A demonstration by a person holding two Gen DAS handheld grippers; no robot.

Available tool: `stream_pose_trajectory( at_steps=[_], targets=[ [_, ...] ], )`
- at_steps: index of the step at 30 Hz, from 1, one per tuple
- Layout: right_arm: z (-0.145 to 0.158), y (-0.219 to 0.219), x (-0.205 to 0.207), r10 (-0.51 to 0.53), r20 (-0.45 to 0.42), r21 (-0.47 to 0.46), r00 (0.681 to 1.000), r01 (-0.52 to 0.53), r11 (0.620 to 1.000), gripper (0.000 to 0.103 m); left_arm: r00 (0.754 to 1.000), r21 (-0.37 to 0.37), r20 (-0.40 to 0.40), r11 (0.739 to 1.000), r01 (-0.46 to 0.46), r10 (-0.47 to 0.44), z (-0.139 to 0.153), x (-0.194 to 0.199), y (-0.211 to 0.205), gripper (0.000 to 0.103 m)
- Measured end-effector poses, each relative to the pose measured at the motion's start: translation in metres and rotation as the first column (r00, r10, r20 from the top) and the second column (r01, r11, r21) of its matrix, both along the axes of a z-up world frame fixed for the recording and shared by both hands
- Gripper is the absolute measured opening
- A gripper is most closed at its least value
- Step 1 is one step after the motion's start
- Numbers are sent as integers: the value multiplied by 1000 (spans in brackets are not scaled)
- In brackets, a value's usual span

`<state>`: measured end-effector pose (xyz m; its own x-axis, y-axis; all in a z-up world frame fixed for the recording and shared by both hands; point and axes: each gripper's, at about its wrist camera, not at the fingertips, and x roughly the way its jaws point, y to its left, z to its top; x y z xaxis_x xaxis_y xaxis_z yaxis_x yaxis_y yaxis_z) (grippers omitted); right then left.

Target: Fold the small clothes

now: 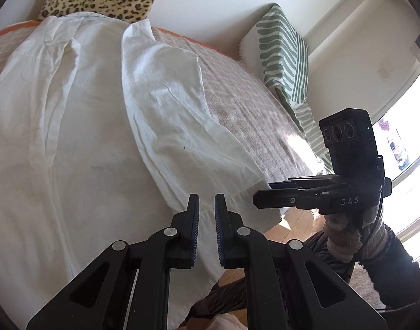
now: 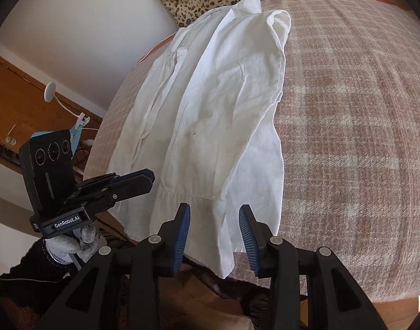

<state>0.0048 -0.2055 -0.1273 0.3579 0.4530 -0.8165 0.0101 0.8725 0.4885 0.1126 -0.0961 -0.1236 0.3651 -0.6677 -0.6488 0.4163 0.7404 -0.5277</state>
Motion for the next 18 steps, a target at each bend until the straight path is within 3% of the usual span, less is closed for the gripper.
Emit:
stream_pose_trajectory(
  at_steps=[2,5,6,8,9,11,14,15,17,18],
  targets=[
    [-8,3,4,1,-17,31,1000,0,1000,31,1000,16,14,1000,5,-5,0,-2,-1,10],
    [-16,5,8,-5,-17,140,1000,7,990,11,1000,14,10,1000,0,-1,-1,-4,1,10],
    [-19,0,9,-36,-24,229,999,40,973,7,1000,11,12,1000,-3,3,0,-4,2,10],
    [-21,-16,5,-104,-21,453,994,102,885,4,1000,8,23,1000,-3,2,3,-5,2,10],
    [-21,-21,3,-131,-13,493,991,121,862,3,1000,9,30,1000,-1,0,4,-6,1,10],
    [-24,-26,-2,-147,-34,447,989,147,882,3,999,17,39,1000,10,-10,6,-7,-2,10],
    [-45,-29,-6,-159,-139,336,977,198,921,4,998,34,46,999,33,-34,5,-7,-13,10],
    [-49,-27,-8,-162,-150,282,975,200,938,8,998,40,47,998,39,-41,4,-7,-18,10],
    [-45,-21,-10,-136,-121,174,983,156,972,6,997,53,53,997,49,-52,1,-6,-28,10],
    [-39,-21,-11,-118,-105,134,987,132,982,10,997,69,57,996,55,-59,0,-6,-32,10]
  ],
)
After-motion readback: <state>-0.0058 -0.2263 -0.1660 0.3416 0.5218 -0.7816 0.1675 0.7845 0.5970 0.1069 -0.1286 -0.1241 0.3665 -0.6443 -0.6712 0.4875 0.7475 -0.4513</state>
